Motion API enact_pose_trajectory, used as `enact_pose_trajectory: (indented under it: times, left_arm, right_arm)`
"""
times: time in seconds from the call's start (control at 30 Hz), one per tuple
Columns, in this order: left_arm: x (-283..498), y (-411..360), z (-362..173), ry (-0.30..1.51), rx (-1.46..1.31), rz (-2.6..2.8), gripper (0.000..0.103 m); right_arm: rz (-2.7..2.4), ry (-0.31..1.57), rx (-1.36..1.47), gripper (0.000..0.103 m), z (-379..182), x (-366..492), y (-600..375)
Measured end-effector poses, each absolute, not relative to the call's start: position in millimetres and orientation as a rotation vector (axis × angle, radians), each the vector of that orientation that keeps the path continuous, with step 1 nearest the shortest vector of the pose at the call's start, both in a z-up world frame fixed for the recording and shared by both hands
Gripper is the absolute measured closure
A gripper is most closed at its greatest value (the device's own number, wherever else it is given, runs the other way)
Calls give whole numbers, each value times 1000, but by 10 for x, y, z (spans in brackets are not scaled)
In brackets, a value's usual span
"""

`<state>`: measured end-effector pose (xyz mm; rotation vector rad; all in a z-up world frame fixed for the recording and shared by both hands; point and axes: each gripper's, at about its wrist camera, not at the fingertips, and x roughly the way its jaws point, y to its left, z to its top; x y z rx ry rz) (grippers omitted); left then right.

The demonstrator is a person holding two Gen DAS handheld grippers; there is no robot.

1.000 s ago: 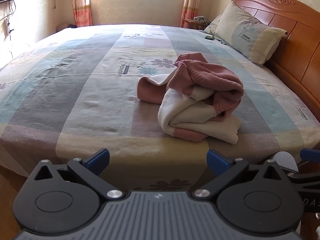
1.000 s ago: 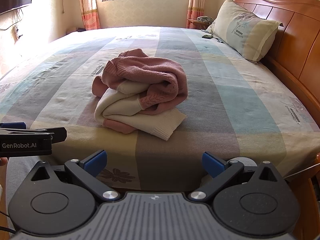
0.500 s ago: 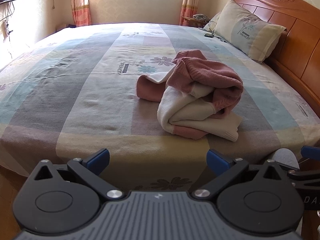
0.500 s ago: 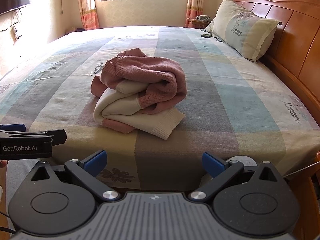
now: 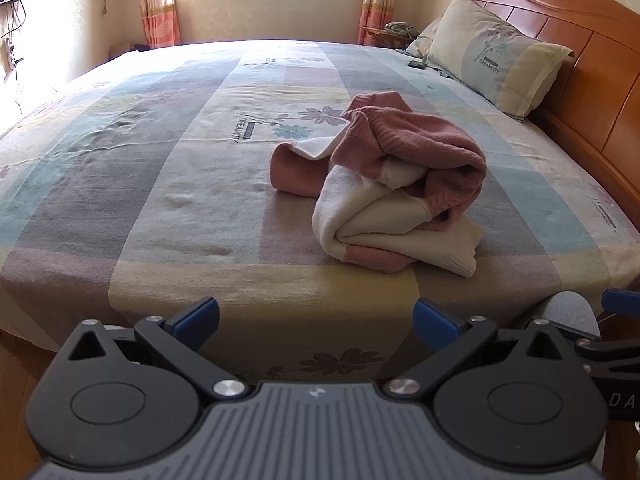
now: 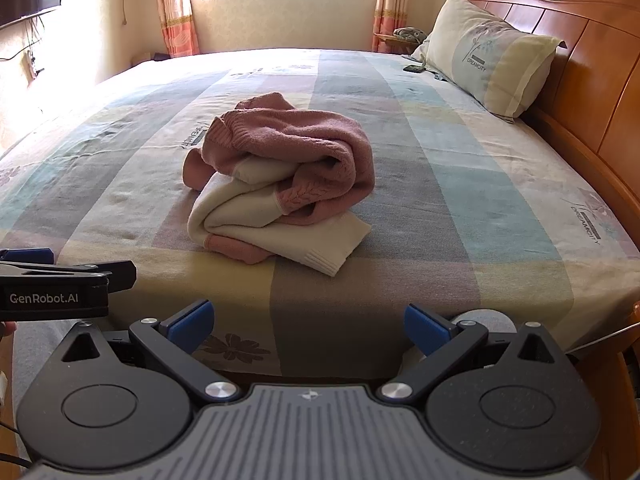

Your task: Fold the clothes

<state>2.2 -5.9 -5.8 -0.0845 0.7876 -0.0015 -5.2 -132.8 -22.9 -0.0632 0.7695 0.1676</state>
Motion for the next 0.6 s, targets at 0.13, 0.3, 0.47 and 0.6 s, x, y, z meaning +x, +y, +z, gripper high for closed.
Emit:
enact_pose_trajectory:
  times: [0.13,0.3,0.47,0.6]
  left_arm:
    - [27,-63,-57,791,-84,-1,1]
    - [21,-63,-64,792,-84,1,1]
    - [36,-65,-67,797,-83,4,1]
    - [36,-66,-72,799,-82,7,1]
  right_arm:
    - [169,772,-67,0,-235,-50,-1322]
    - [168,776,-68,0,-237,-46,-1321]
    - [170,778,-72,0,-236,-41,-1316]
    - [170,780,-73,0,-238,-38,-1313]
